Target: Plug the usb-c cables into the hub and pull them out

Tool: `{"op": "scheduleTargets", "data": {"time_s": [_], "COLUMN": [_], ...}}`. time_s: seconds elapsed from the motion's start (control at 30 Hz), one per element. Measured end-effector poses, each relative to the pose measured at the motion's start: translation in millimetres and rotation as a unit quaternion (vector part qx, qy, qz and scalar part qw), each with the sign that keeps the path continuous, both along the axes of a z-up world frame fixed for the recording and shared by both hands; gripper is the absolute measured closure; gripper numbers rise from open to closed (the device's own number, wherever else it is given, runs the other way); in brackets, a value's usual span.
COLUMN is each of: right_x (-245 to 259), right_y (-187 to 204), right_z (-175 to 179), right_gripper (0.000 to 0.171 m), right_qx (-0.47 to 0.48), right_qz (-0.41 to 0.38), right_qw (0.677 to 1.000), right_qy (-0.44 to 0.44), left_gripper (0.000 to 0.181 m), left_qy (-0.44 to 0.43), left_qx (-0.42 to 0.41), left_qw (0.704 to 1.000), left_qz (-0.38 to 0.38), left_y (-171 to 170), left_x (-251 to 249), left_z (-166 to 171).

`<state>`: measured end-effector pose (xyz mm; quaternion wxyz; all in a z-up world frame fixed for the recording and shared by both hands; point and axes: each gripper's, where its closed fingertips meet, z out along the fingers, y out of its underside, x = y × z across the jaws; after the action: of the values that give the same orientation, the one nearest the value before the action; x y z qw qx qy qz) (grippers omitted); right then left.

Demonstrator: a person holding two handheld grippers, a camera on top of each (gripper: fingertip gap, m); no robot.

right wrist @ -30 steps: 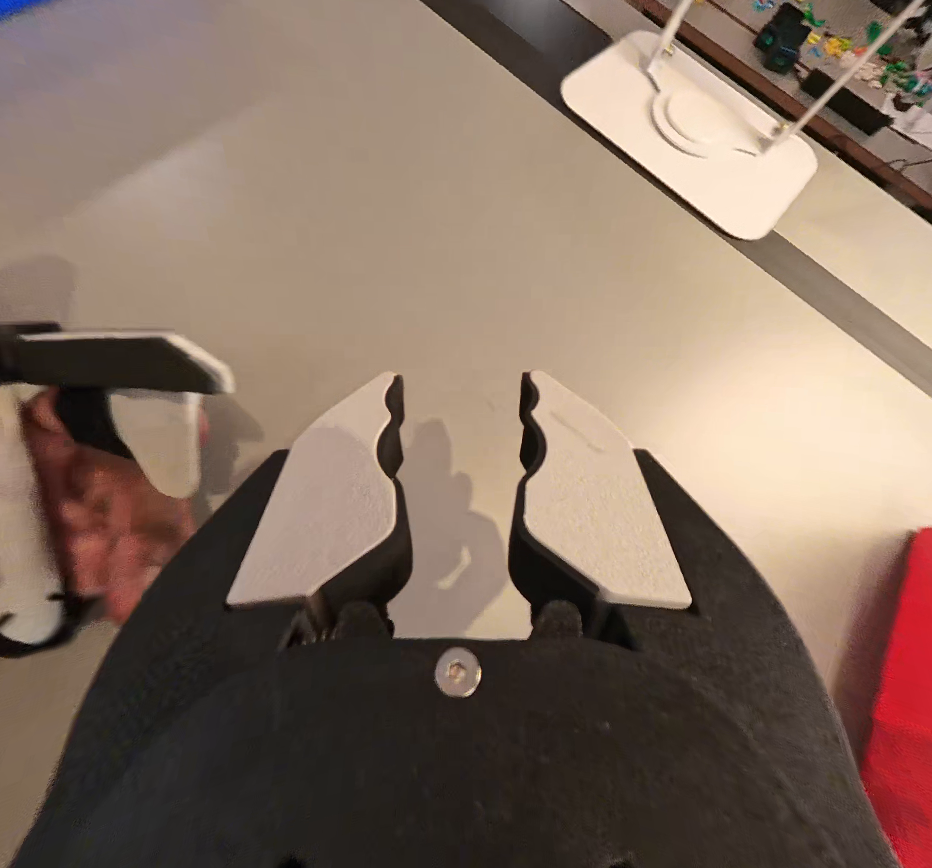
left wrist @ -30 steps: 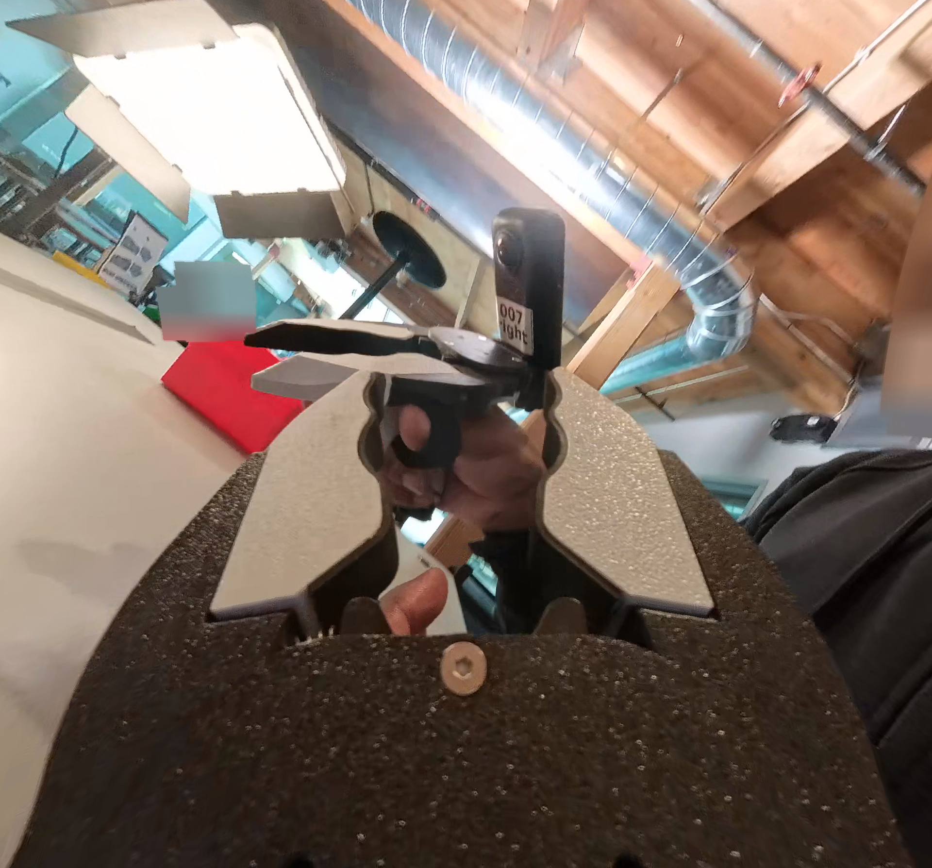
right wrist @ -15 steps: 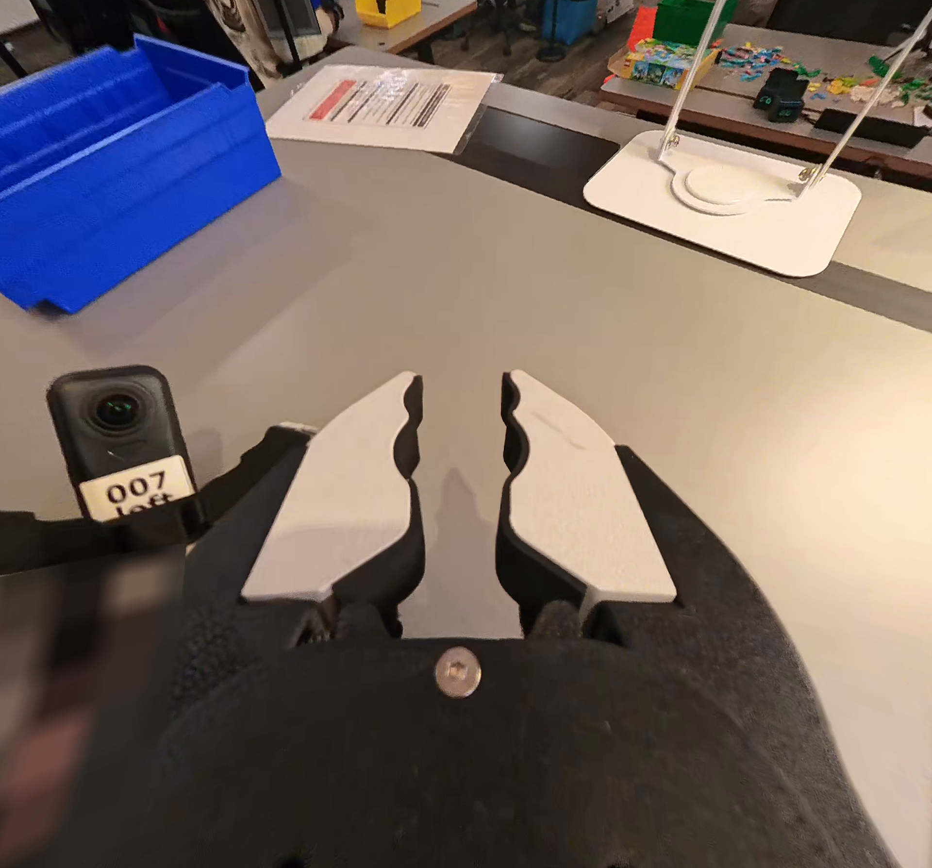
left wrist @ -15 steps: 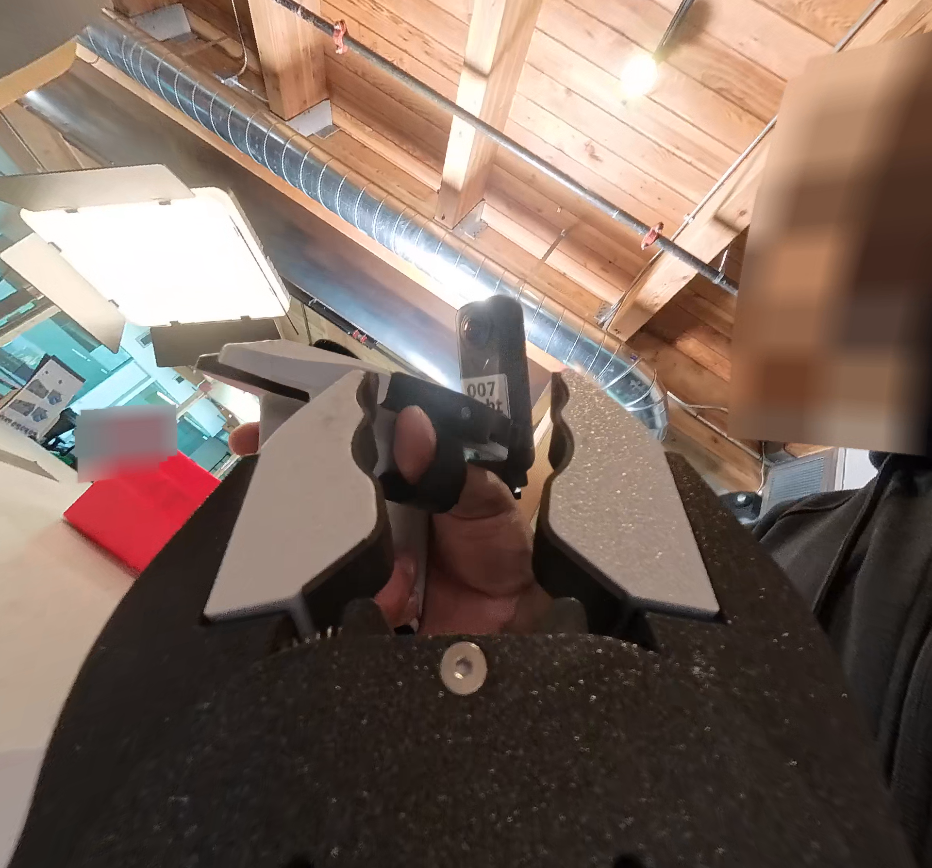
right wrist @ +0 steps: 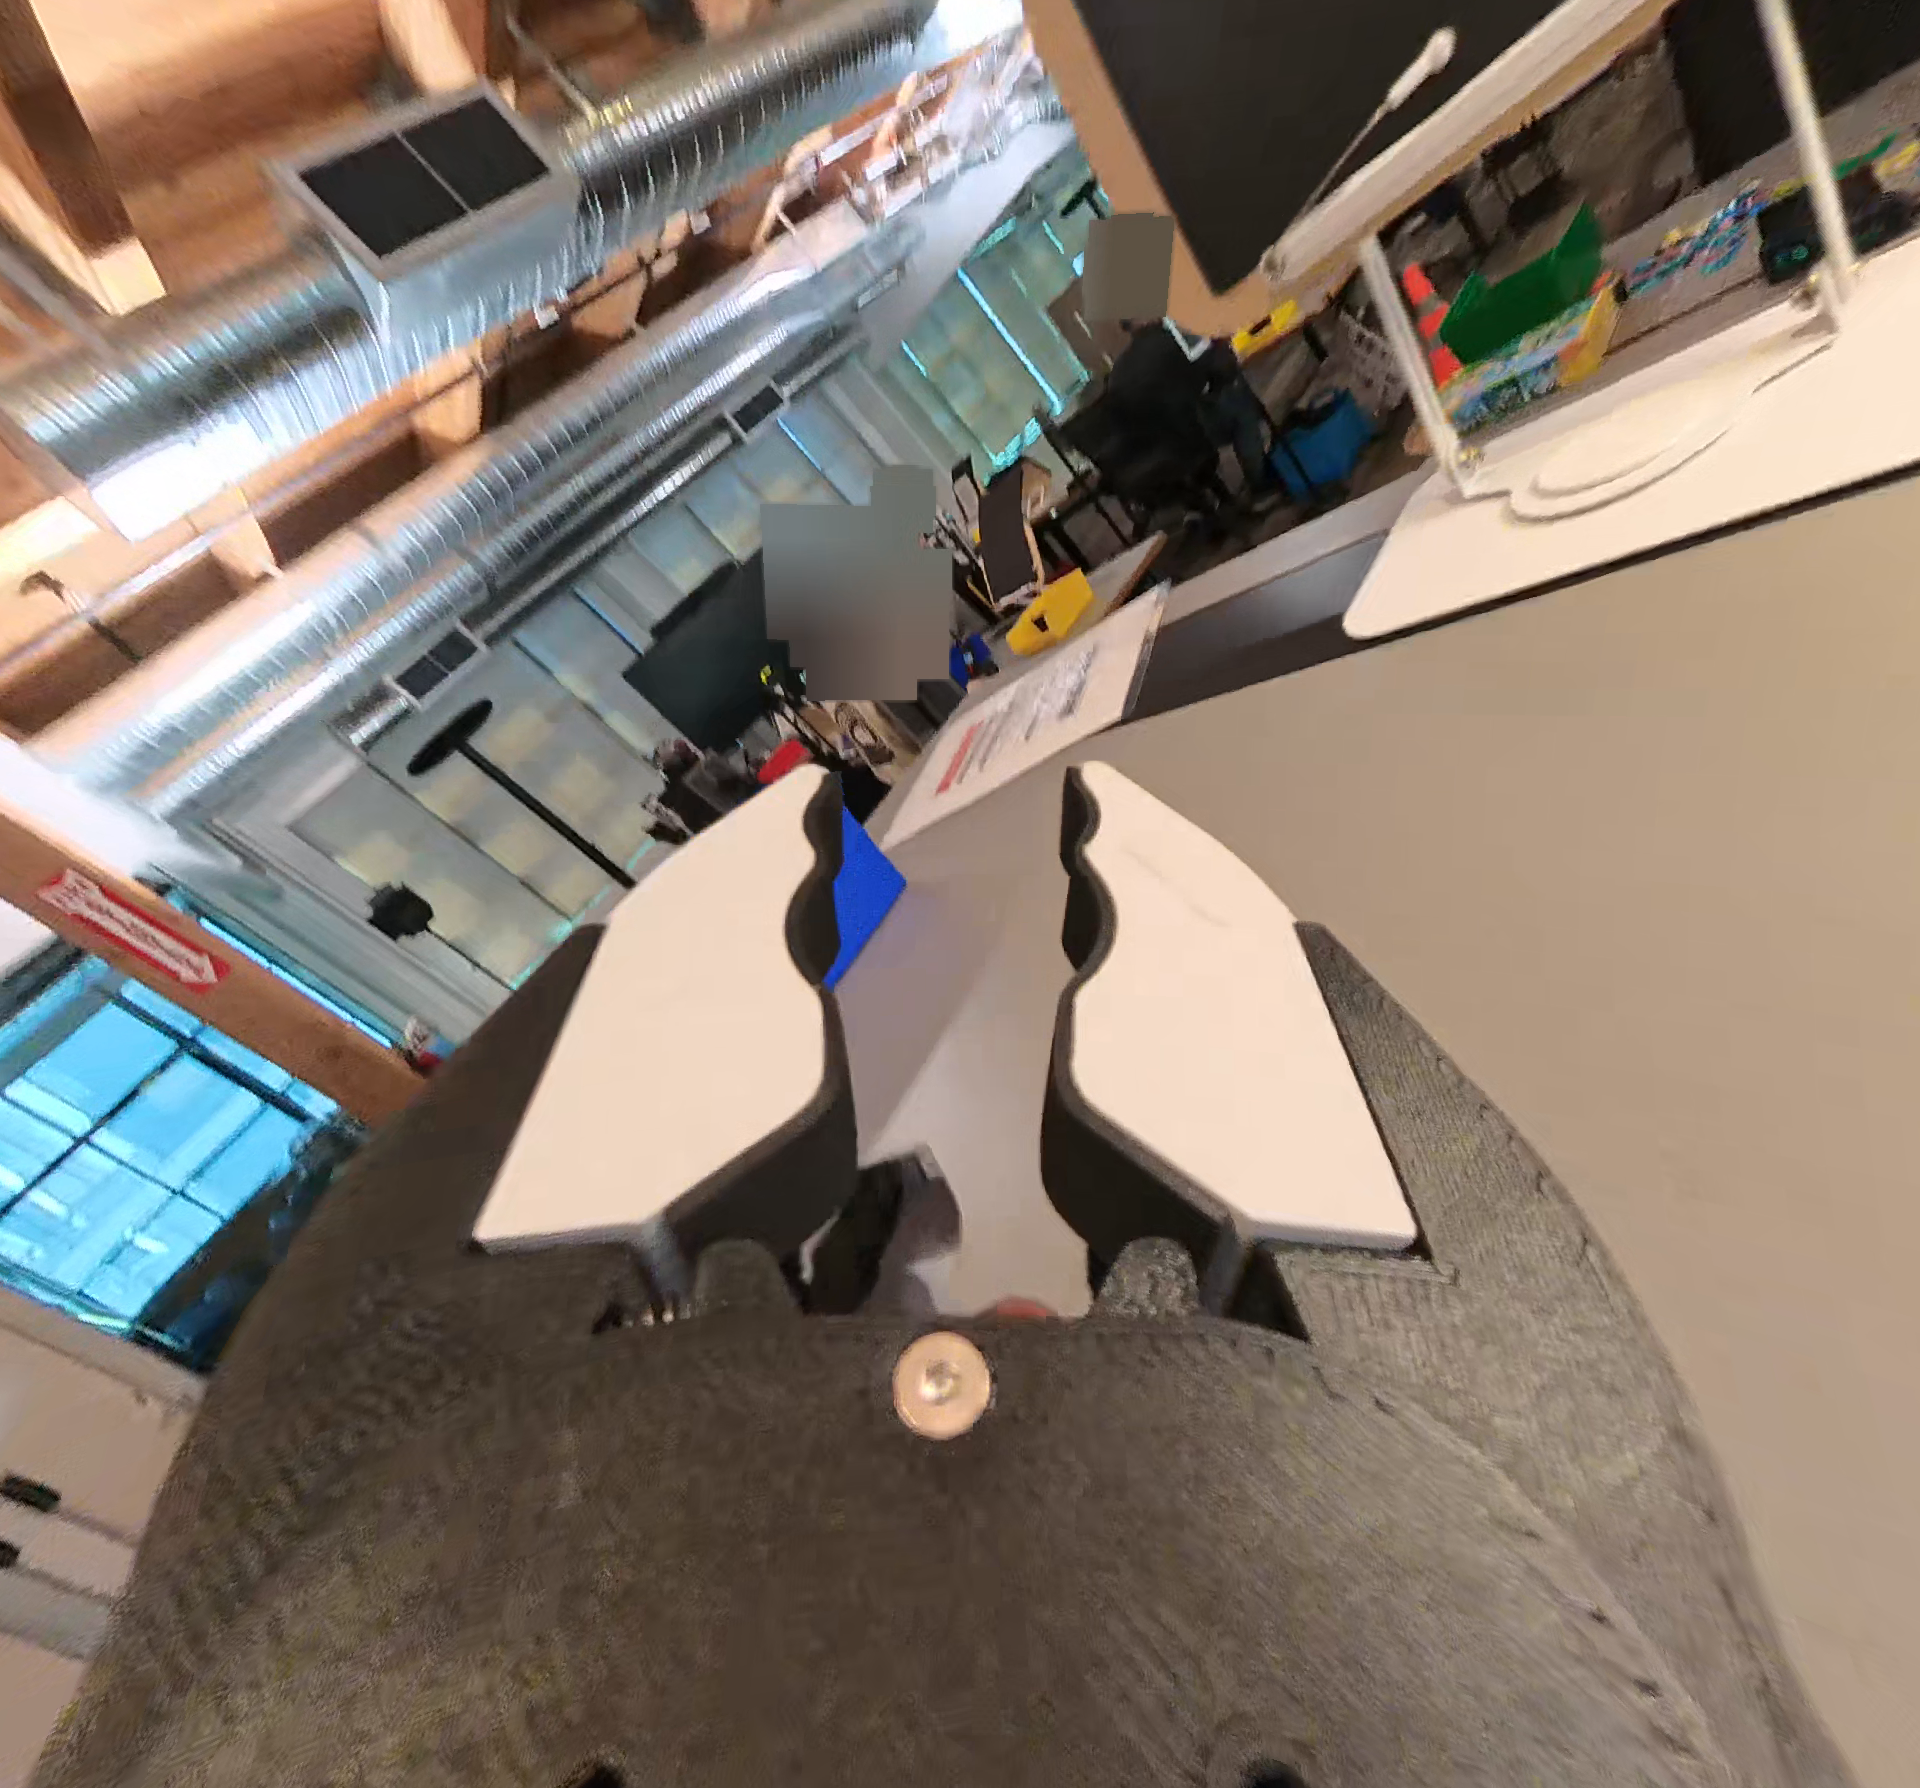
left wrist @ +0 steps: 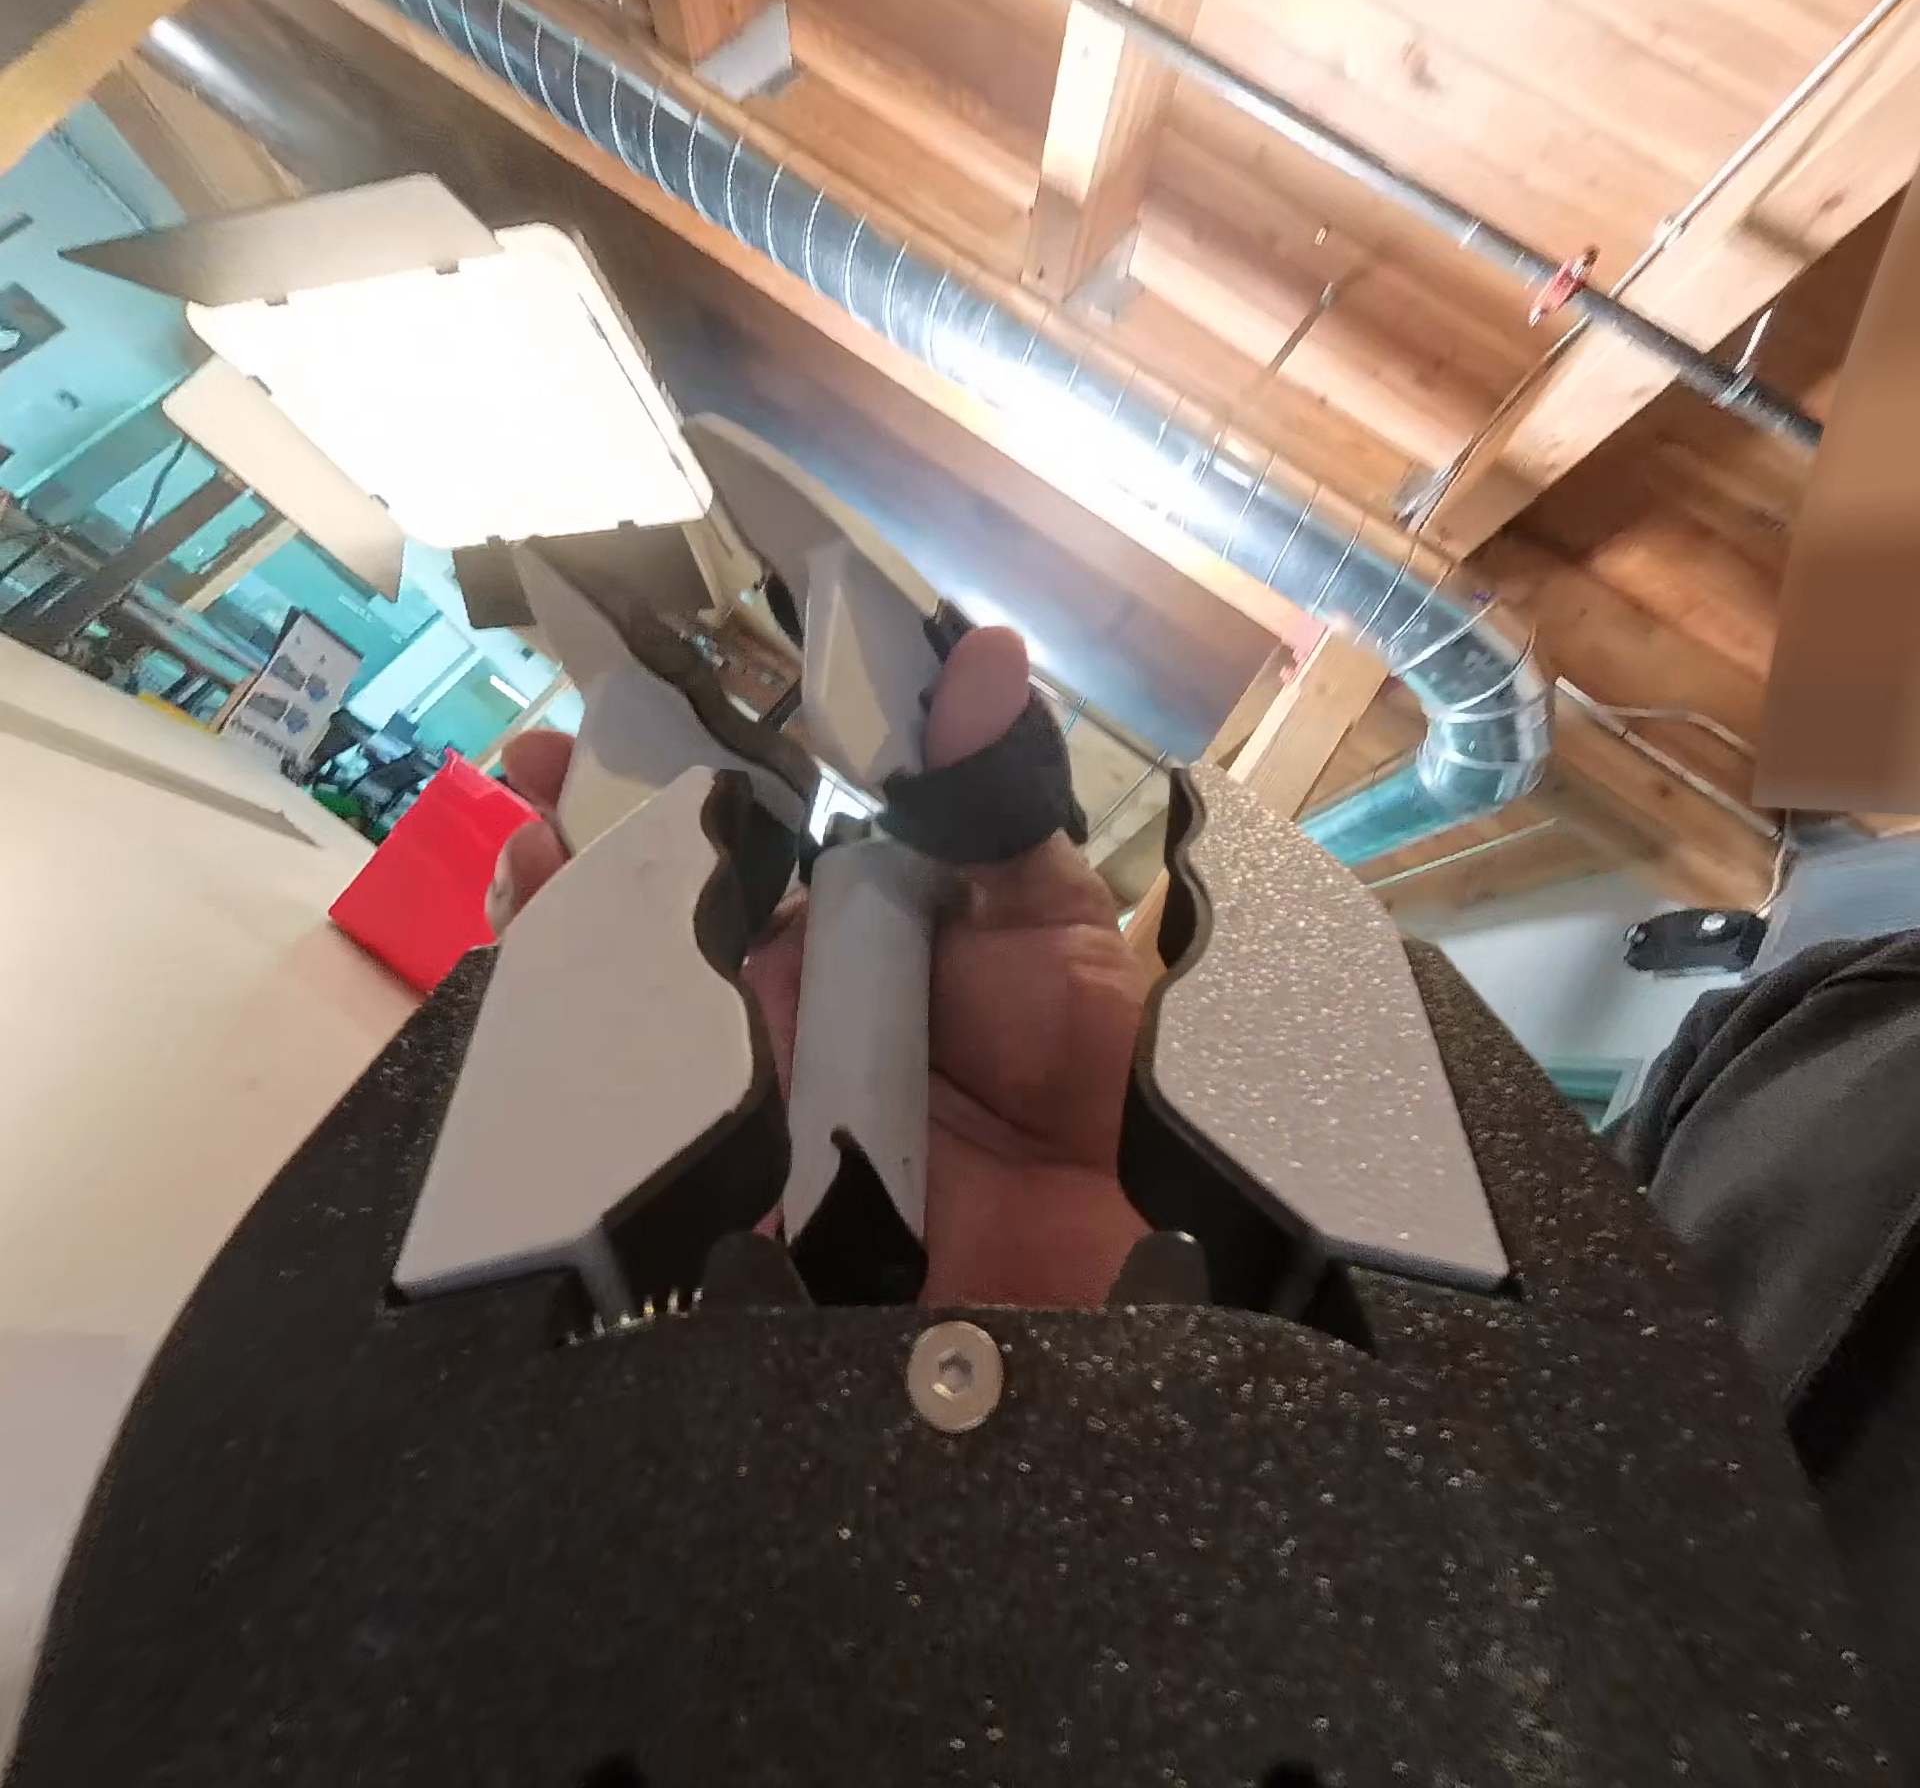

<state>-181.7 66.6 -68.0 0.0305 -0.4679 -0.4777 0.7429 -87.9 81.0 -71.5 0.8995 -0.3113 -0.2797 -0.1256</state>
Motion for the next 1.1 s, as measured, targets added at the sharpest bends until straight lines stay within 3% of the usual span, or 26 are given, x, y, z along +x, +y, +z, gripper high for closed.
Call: {"op": "scheduleTargets", "data": {"time_s": [0.2, 0.33, 0.5, 0.63, 0.8, 0.97, 1.1], "right_x": [-8, 3, 46, 64, 102, 142, 157], "right_y": [24, 40, 22, 28, 2, -35, -40], "right_z": [17, 47, 67, 56, 22, 10, 18], "right_gripper": [0.136, 0.148, 0.152, 0.150, 0.141, 0.138, 0.136], "right_qx": [-0.108, -0.256, -0.172, -0.167, -0.078, 0.000, -0.002], "right_qz": [-0.021, 0.045, 0.081, 0.080, 0.155, 0.256, 0.255], "right_qw": [0.994, 0.964, 0.967, 0.962, 0.964, 0.936, 0.924], "right_qy": [0.023, 0.045, 0.170, 0.200, 0.203, 0.241, 0.284], "left_gripper": [0.103, 0.102, 0.095, 0.116, 0.119, 0.125, 0.125], "left_qy": [0.014, 0.024, 0.041, 0.036, 0.056, 0.091, 0.097], "left_qx": [-0.012, 0.023, 0.004, 0.005, 0.045, 0.050, 0.068], "left_qw": [1.000, 0.999, 0.997, 0.999, 0.989, 0.979, 0.973], "left_qz": [-0.019, -0.043, -0.065, 0.006, 0.129, 0.174, 0.196], "left_y": [15, 16, 22, -2, -57, -69, -79], "left_x": [4, 12, 25, 16, 2, 10, 14], "left_z": [7, 28, 30, 30, 58, 83, 102]}}
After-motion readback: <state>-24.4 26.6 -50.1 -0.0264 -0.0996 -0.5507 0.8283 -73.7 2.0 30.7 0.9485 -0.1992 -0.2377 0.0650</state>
